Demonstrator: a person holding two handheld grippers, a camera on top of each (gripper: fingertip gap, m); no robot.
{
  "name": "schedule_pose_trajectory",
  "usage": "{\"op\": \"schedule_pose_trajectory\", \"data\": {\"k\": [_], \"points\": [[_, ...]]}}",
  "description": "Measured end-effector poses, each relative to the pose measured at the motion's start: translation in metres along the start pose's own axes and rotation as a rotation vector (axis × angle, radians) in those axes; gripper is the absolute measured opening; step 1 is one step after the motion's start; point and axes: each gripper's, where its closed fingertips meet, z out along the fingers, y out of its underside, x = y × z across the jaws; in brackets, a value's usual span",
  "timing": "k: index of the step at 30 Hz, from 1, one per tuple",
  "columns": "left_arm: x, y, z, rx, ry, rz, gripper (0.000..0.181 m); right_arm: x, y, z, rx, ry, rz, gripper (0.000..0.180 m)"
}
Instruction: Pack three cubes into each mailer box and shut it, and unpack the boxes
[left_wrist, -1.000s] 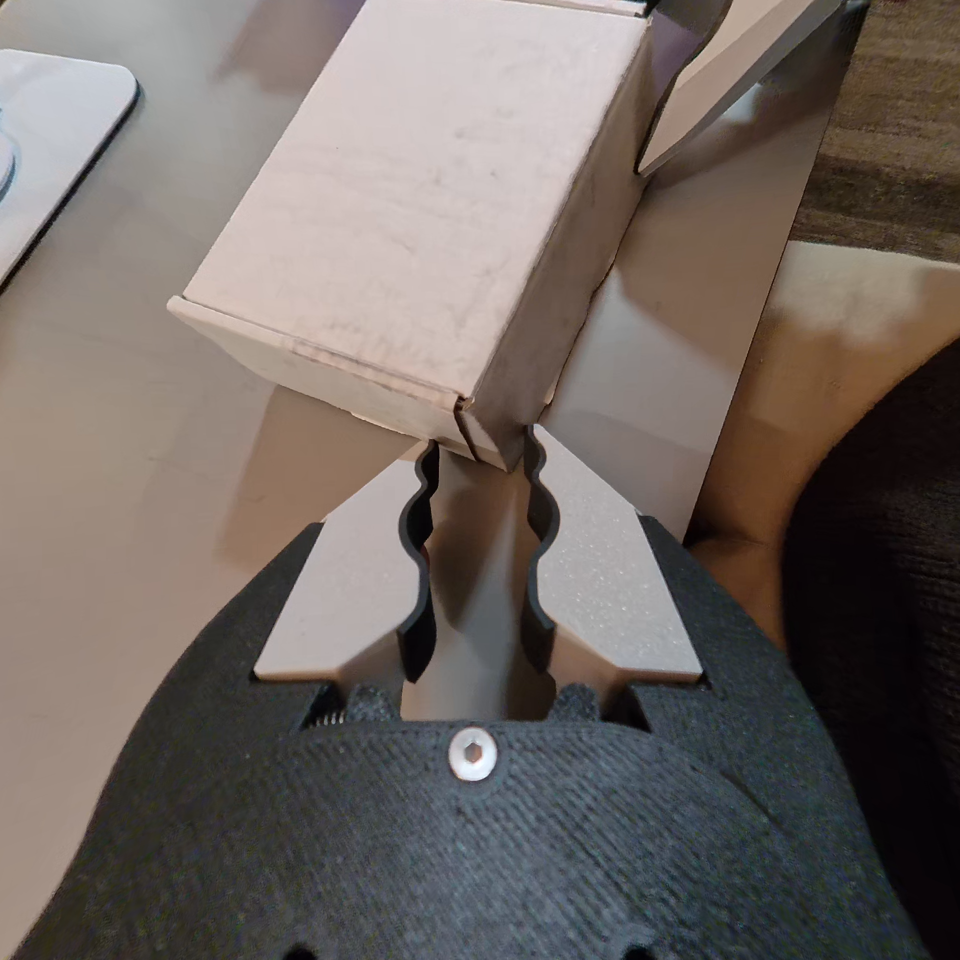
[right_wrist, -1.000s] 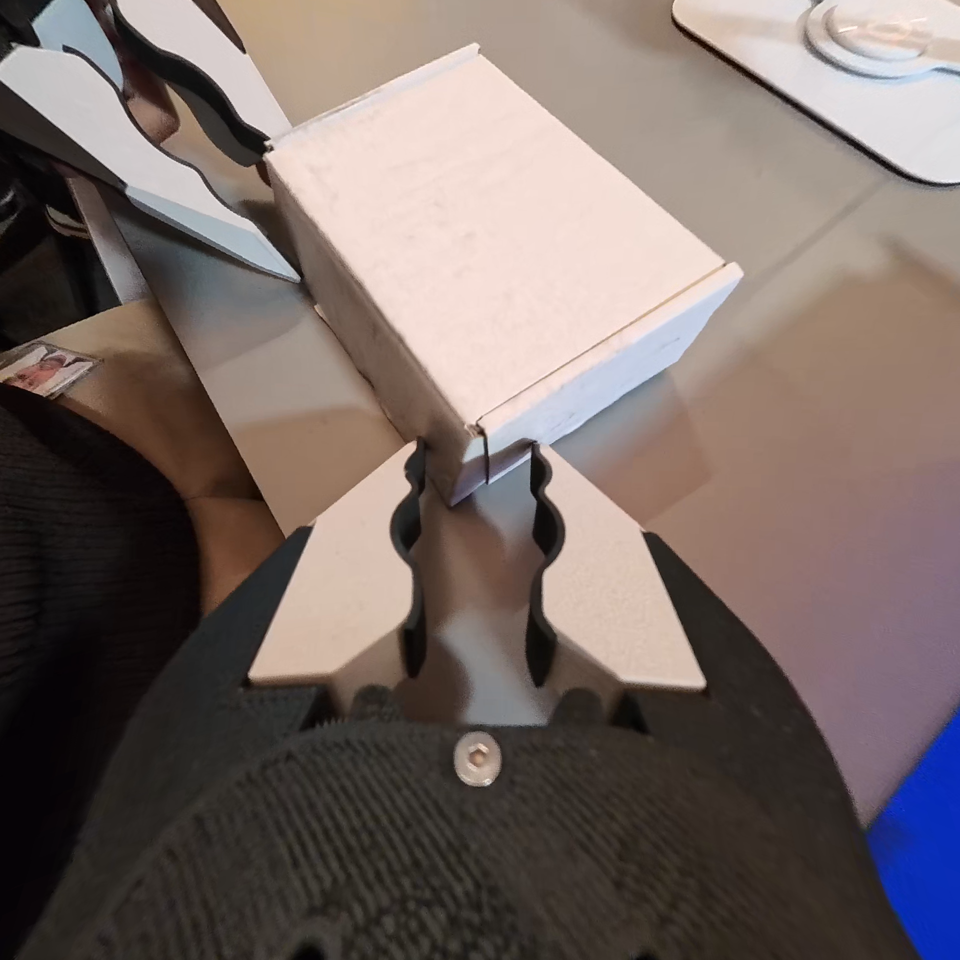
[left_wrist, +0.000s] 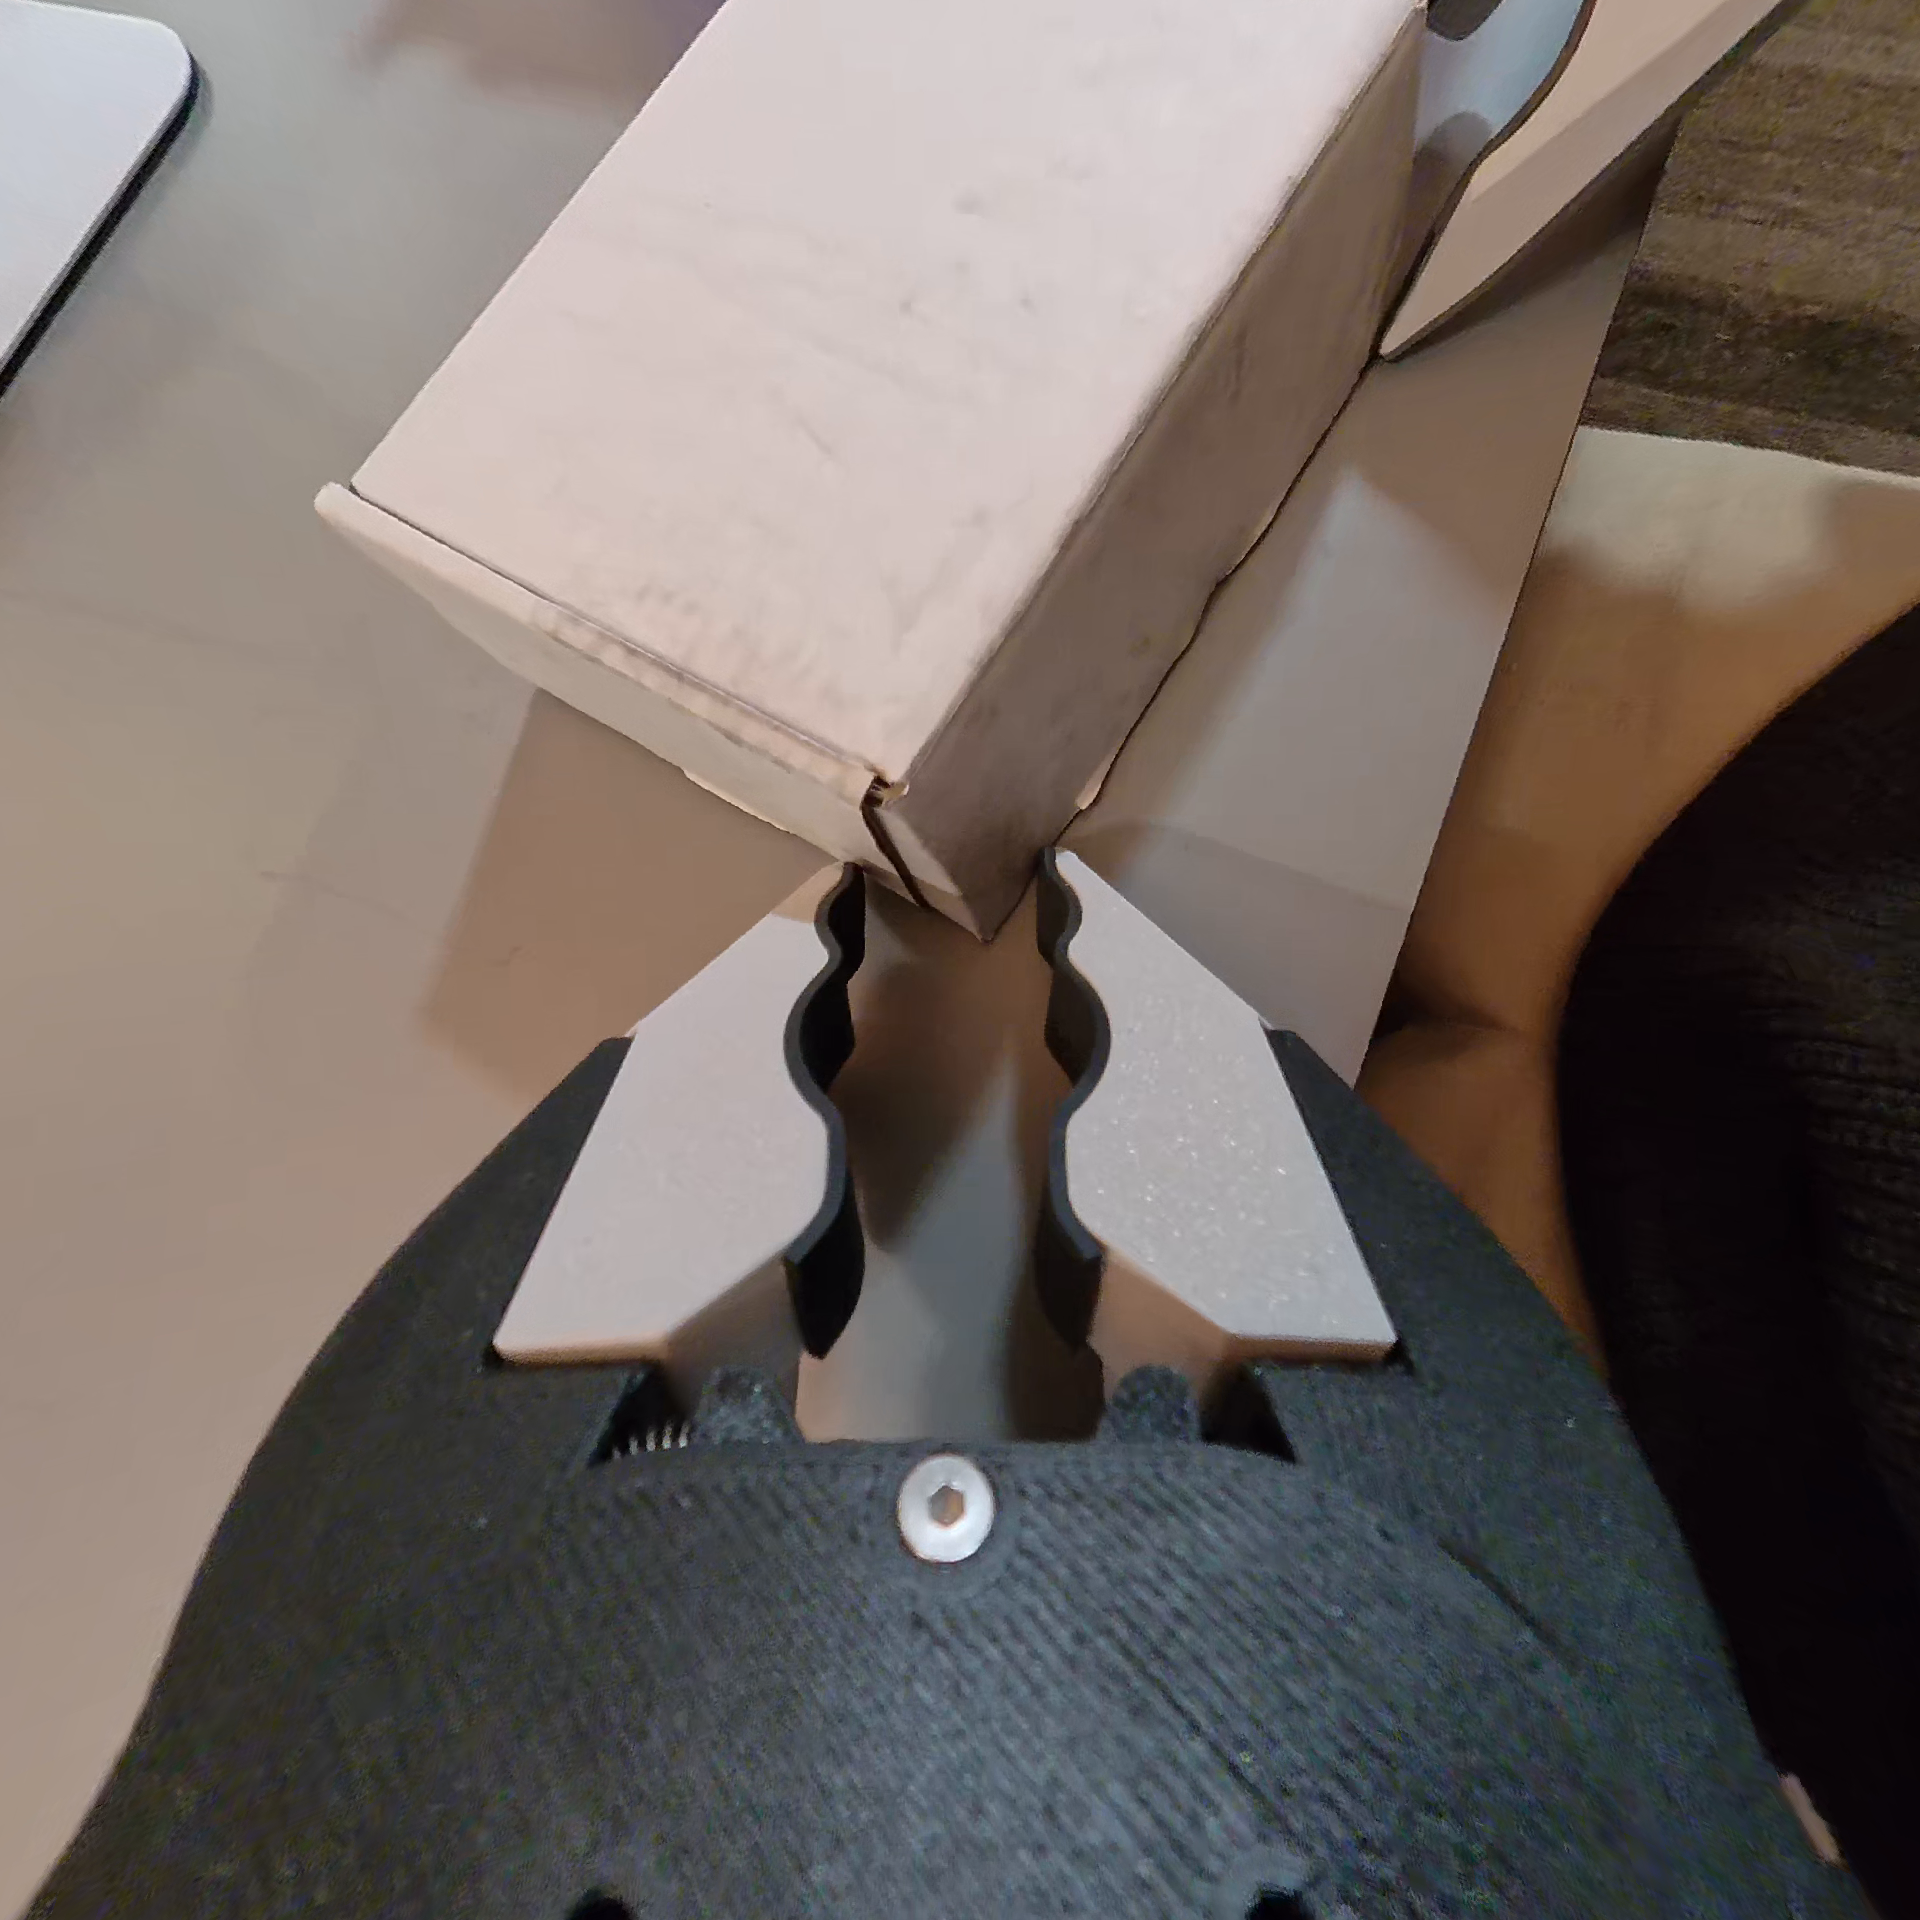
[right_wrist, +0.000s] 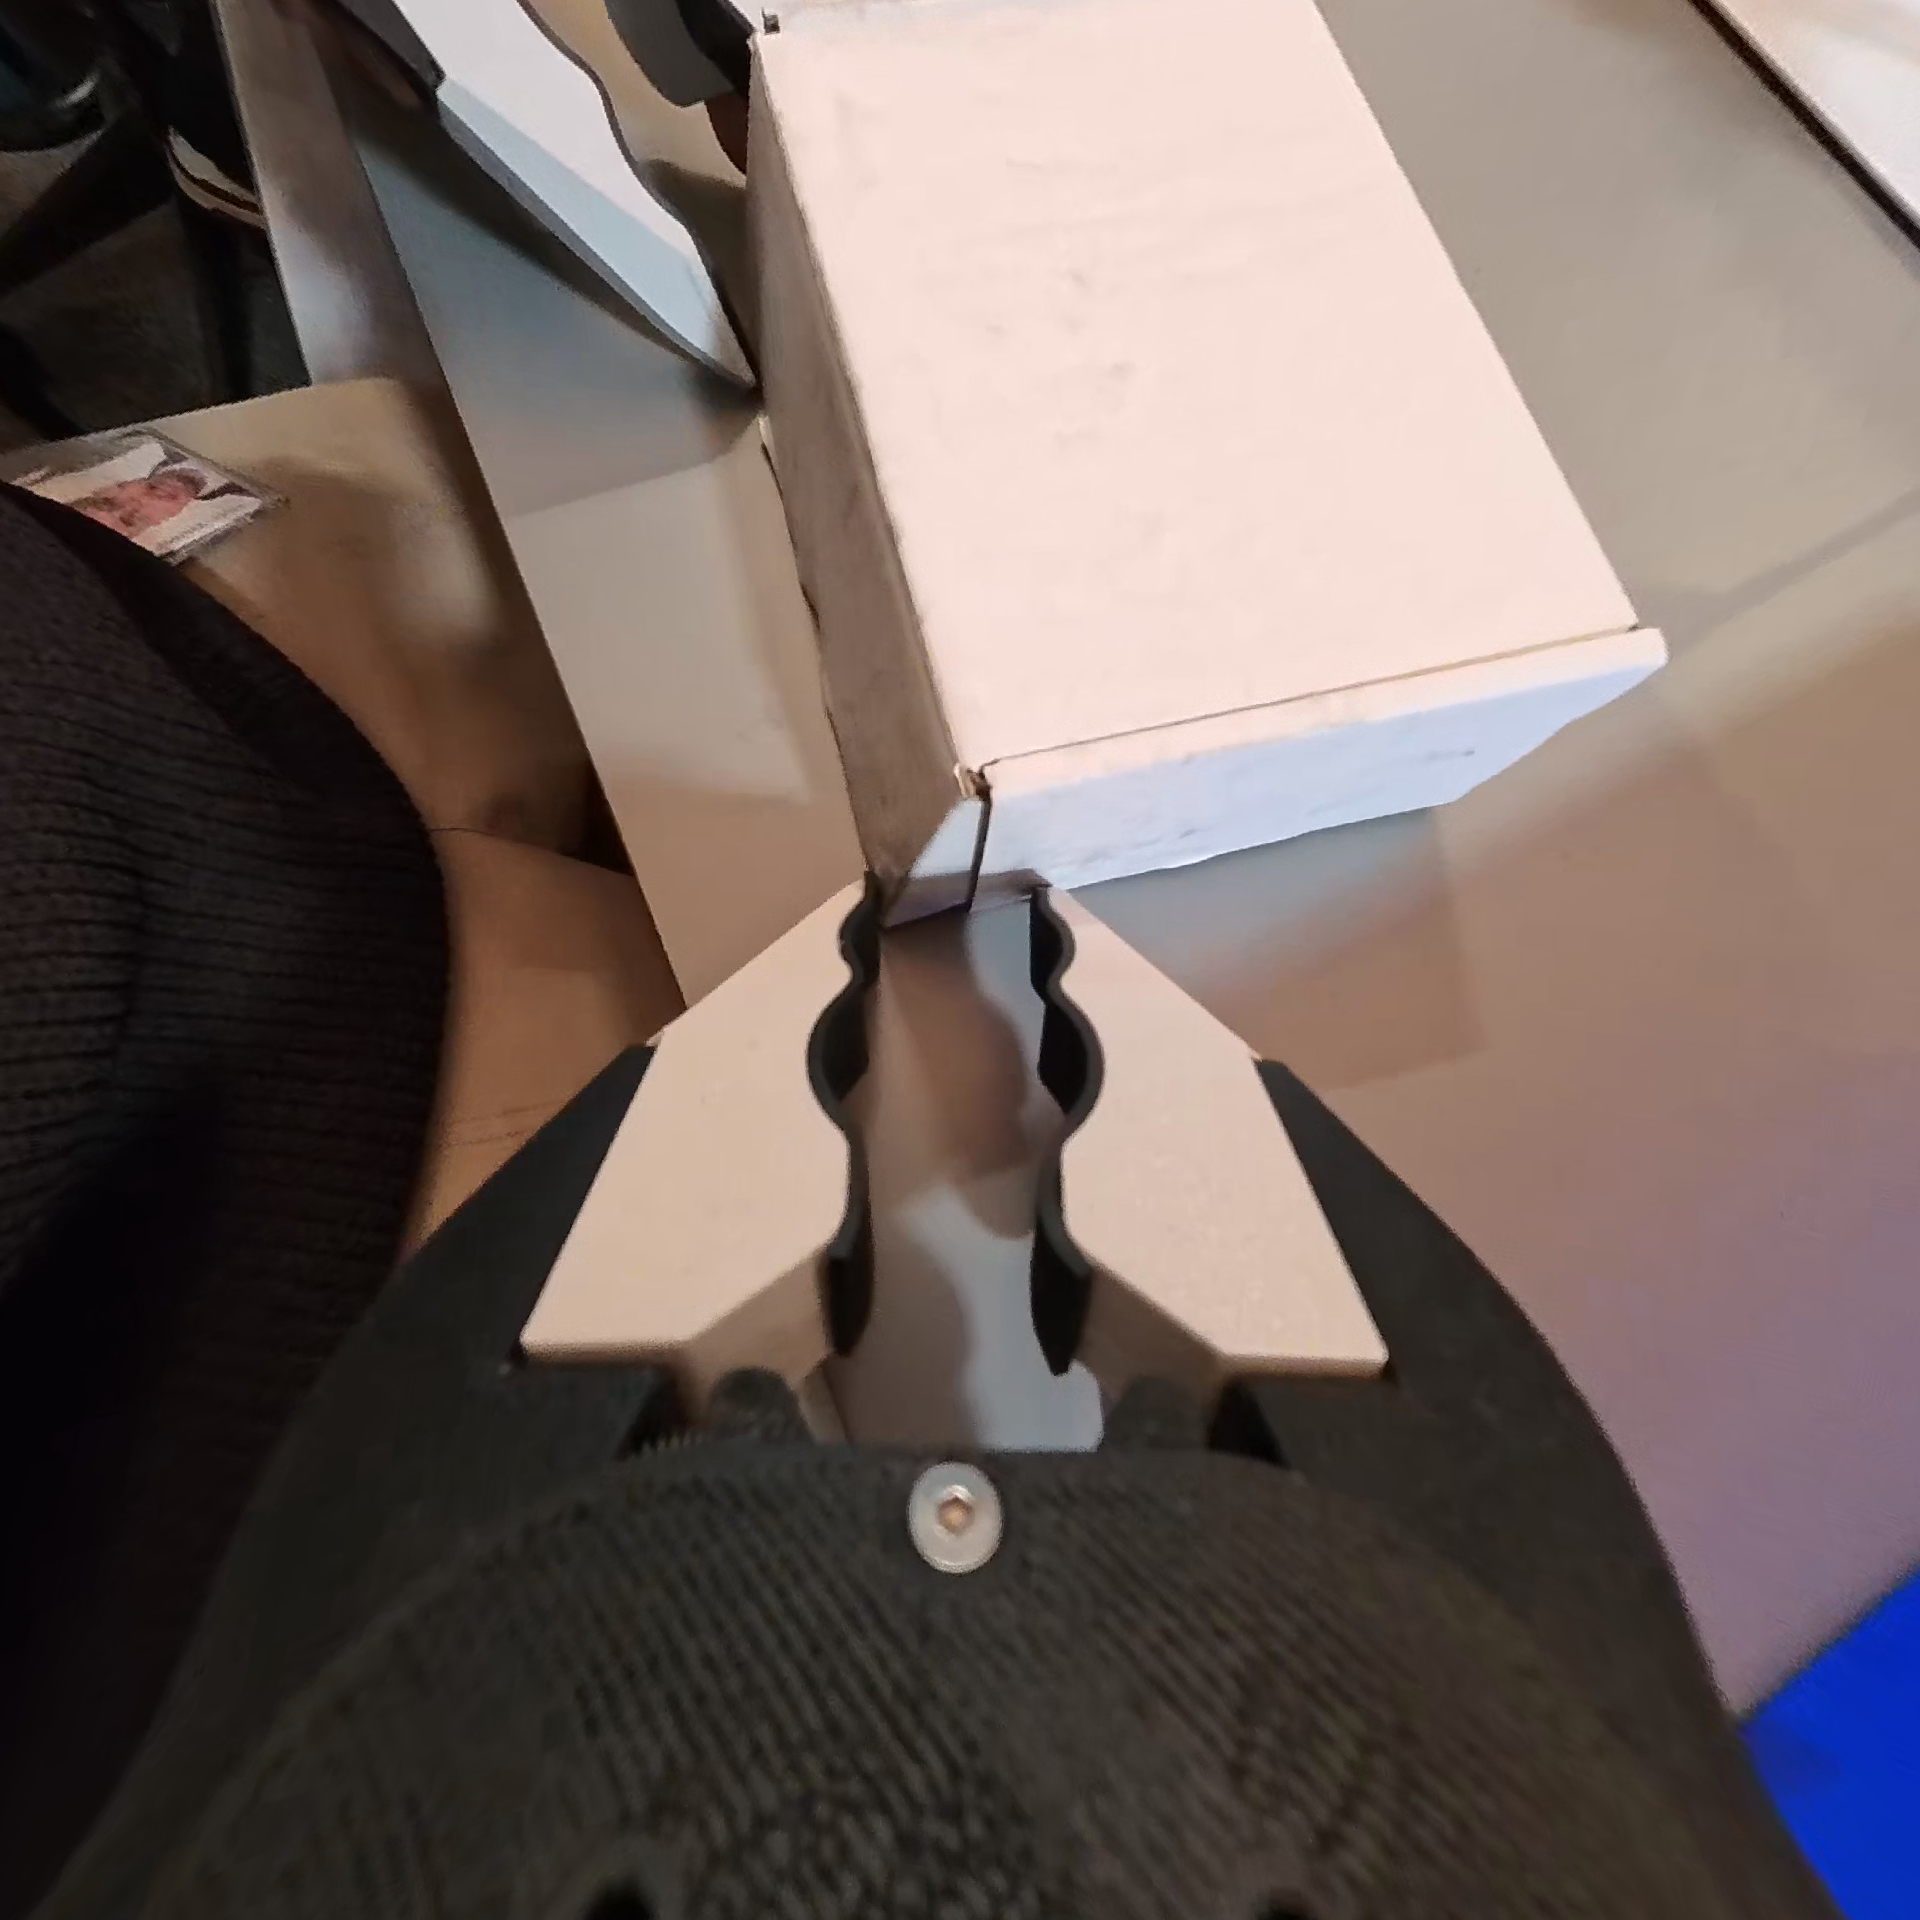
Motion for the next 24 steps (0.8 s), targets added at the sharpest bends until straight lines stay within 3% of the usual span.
{"op": "schedule_pose_trajectory", "data": {"k": [12, 24], "points": [[-0.0017, -0.0009, -0.001, 0.014, -0.043, 0.087, 0.027, -0.001, 0.0028, -0.0007, -0.044, -0.005, 0.004, 0.011], [0.0007, -0.001, -0.0001, 0.013, -0.035, 0.102, 0.024, 0.0068, 0.0039, -0.0014, -0.021, 0.008, 0.057, 0.013]]}}
